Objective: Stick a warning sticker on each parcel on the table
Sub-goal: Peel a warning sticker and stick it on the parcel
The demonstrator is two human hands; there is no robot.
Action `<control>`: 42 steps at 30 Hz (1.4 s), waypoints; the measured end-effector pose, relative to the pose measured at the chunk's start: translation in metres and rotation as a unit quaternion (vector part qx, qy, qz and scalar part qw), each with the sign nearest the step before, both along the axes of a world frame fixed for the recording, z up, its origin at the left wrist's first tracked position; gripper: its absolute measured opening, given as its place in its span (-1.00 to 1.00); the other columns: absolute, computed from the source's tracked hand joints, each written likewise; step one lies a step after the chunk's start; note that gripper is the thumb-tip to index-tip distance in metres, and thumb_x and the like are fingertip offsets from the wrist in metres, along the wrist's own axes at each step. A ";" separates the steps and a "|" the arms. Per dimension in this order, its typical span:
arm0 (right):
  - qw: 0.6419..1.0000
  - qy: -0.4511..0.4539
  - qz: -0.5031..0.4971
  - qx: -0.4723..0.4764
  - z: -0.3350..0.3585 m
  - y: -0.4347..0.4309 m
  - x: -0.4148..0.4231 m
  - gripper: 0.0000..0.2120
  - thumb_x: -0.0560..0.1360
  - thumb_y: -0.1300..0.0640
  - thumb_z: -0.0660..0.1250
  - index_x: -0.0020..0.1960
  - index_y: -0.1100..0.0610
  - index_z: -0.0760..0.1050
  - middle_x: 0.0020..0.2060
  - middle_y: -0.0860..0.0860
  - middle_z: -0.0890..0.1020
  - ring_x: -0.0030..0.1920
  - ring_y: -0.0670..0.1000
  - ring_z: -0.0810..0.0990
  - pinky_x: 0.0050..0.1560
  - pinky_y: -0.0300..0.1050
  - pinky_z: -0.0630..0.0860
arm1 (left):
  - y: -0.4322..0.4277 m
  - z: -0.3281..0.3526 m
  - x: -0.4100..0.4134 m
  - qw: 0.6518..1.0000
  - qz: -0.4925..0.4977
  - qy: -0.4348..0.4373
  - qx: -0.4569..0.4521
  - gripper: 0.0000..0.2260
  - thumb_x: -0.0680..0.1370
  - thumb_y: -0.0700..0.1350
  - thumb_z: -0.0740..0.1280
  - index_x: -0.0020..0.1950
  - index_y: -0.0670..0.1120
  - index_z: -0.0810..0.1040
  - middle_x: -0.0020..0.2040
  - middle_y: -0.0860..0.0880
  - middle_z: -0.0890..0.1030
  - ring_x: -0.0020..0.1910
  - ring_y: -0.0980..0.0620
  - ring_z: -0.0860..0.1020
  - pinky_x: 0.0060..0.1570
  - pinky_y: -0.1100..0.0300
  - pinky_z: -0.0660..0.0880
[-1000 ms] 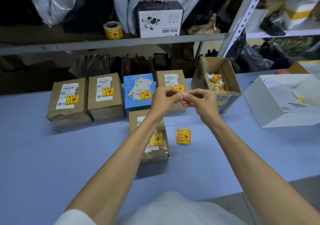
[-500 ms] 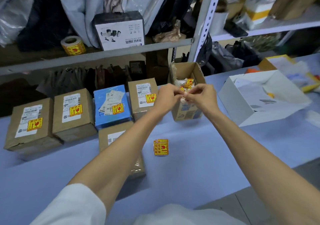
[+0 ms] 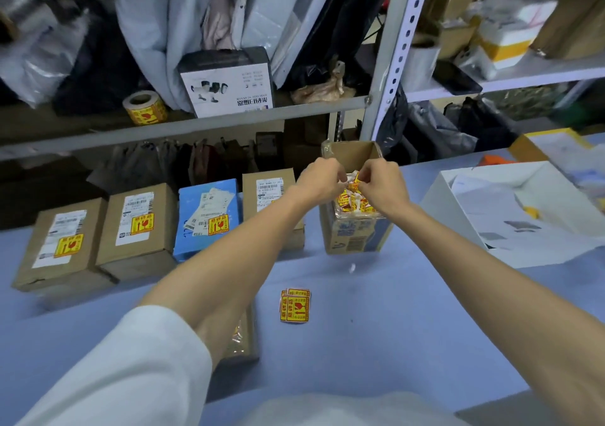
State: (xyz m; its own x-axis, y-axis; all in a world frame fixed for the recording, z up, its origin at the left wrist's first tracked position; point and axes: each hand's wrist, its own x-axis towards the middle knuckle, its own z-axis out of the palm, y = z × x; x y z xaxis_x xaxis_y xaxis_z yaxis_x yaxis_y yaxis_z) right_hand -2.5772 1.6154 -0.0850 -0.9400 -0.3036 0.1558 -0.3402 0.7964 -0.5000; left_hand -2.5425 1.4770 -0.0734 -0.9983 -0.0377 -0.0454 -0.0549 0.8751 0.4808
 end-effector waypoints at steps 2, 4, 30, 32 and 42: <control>1.000 -0.003 0.007 0.000 0.000 0.000 0.001 -0.93 0.41 0.29 0.35 -0.14 0.20 0.60 -0.19 0.11 0.65 -0.13 0.13 0.60 -0.12 0.07 0.58 | -0.004 -0.001 0.004 1.000 0.015 -0.005 0.011 -0.78 0.52 -0.16 0.38 0.16 -0.12 0.61 0.10 -0.11 0.64 0.06 -0.06 0.60 0.09 0.00 0.57; 1.000 0.001 0.013 0.000 0.001 0.004 0.004 -0.93 0.43 0.26 0.35 -0.12 0.18 0.61 -0.18 0.09 0.66 -0.12 0.11 0.60 -0.12 0.03 0.57 | -0.010 -0.002 0.012 1.000 0.022 -0.003 0.018 -0.80 0.52 -0.17 0.38 0.14 -0.13 0.62 0.08 -0.11 0.64 0.04 -0.06 0.60 0.08 0.01 0.57; 0.948 -0.176 0.090 0.248 -0.169 0.057 0.136 -0.87 0.49 0.37 0.15 -0.01 0.28 0.43 -0.04 0.17 0.48 -0.01 0.23 0.50 -0.20 -0.08 0.29 | 0.010 -0.114 0.127 0.987 -0.003 -0.156 0.031 -0.77 0.50 -0.16 0.36 0.15 -0.08 0.62 0.06 -0.07 0.65 0.05 -0.07 0.58 0.05 0.07 0.53; 0.960 -0.175 0.093 0.198 -0.156 0.056 0.131 -0.88 0.47 0.35 0.19 -0.05 0.26 0.48 -0.08 0.15 0.50 -0.04 0.22 0.53 -0.18 -0.05 0.37 | 0.011 -0.106 0.121 0.989 -0.007 -0.144 0.031 -0.77 0.50 -0.16 0.37 0.15 -0.08 0.62 0.07 -0.07 0.65 0.06 -0.07 0.59 0.06 0.06 0.54; 0.996 0.070 0.050 -0.021 -0.006 0.023 0.045 -0.94 0.40 0.30 0.35 -0.16 0.20 0.58 -0.15 0.09 0.57 -0.14 0.07 0.52 -0.16 -0.05 0.42 | -0.004 -0.013 0.063 0.999 0.012 -0.026 0.025 -0.81 0.50 -0.13 0.38 0.10 -0.10 0.61 0.01 -0.05 0.65 -0.08 0.01 0.56 -0.10 0.12 0.50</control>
